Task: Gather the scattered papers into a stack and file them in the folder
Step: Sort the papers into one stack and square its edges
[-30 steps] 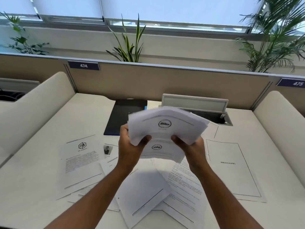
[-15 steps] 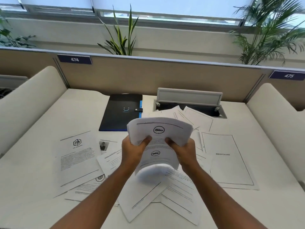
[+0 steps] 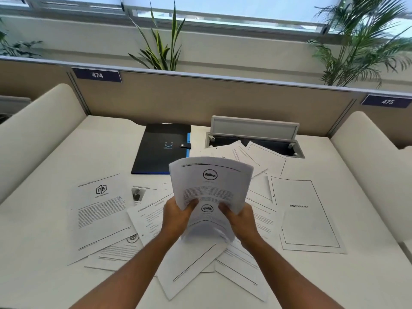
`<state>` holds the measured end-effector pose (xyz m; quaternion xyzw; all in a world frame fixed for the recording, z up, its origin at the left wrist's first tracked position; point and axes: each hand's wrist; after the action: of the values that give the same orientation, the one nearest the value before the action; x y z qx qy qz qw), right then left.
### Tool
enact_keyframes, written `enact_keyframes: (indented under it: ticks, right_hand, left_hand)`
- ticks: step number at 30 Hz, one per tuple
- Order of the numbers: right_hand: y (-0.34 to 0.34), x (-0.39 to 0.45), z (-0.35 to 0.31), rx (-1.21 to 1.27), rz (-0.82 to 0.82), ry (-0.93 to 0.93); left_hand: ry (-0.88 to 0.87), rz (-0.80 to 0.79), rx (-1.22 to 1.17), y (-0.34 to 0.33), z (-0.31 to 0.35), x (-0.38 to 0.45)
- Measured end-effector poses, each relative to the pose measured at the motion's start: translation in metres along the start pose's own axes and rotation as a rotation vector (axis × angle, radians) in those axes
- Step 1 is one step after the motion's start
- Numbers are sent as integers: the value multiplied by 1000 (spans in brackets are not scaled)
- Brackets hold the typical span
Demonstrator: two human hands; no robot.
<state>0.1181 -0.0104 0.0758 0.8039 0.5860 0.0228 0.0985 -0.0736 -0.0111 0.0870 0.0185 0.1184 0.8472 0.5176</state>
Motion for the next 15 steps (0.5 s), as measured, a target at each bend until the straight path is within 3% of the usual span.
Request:
enact_keyframes:
  ticks: [7, 15]
  right_hand:
    - [4, 20, 4, -41, 85, -37]
    - [-22, 13, 31, -59, 30, -309]
  left_hand:
    - [-97, -137, 109, 12, -5, 22]
    - [118, 109, 188, 68, -43, 49]
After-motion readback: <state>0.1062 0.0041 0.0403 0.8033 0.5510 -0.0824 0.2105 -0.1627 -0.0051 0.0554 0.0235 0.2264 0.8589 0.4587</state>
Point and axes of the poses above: each hand's wrist, its own x-axis towards the middle knuckle, its own y-axis out of the back of the hand, z = x × y, and after that the axes turned 12 degrees about z, right-handed
